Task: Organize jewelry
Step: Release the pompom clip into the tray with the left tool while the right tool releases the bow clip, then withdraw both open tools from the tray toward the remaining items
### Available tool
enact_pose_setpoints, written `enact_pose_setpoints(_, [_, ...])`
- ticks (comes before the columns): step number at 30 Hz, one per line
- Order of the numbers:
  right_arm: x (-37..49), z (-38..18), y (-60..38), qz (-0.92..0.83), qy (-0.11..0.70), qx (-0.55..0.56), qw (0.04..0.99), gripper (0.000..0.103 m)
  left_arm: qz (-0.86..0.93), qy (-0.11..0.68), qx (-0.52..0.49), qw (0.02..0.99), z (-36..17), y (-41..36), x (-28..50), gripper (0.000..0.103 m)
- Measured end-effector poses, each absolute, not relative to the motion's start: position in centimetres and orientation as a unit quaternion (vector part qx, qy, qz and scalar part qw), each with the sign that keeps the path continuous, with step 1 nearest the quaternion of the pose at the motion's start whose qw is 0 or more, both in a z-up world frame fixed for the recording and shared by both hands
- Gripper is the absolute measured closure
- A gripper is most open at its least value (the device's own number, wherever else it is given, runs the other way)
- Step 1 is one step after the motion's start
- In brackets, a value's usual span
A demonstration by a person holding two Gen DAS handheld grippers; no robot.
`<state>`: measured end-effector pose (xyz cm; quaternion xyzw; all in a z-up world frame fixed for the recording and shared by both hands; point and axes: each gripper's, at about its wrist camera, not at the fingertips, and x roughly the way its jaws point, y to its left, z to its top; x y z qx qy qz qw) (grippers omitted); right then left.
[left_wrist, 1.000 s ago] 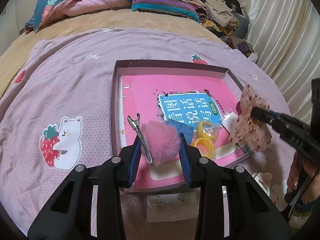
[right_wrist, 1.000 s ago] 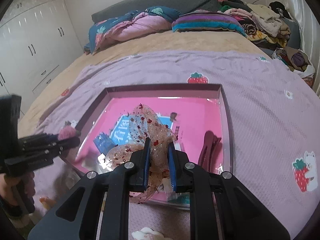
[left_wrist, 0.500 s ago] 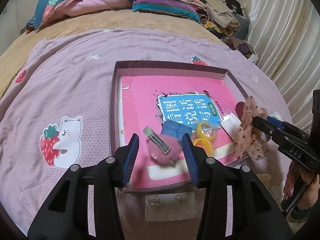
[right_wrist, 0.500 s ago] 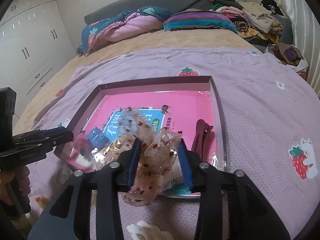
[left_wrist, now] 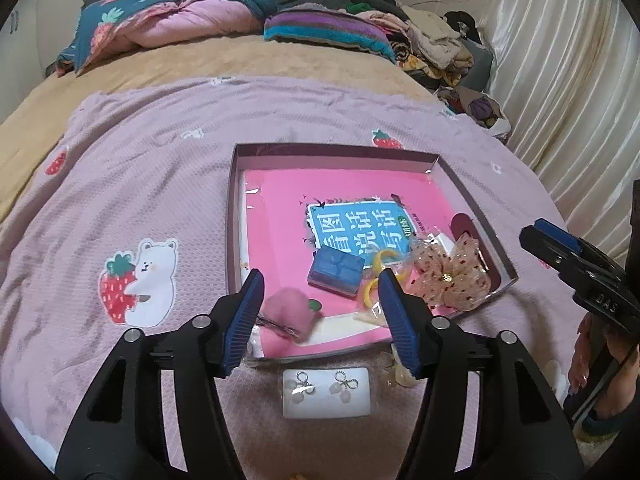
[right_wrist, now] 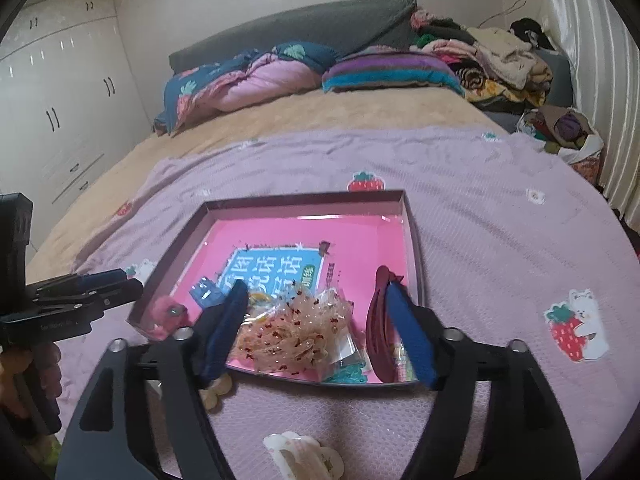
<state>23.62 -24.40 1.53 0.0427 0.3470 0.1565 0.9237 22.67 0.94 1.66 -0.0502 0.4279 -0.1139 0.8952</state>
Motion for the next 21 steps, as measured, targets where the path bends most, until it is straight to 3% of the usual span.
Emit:
enact_pose_setpoints(3, [22.6, 2.4, -24.5, 0.158, 0.337, 0.045, 0.927, 0.015, -0.114, 0.420, -0.055, 0.898, 2.7, 1.1, 22.0, 0.042])
enact_pose_setpoints(13, [19.4, 4.7, -24.4, 0.163, 0.315, 0.035, 0.934, 0.008, -0.105, 0.389, -0.053, 0.913, 5.7, 1.2, 18.9, 0.011])
enact_pose_setpoints(21, [17.2, 5.5, -24.4, 0.167, 0.307, 0.034, 0.936, 0.006, -0.094, 0.377, -0.051, 0.920, 6.8, 1.6, 16.8, 0.009])
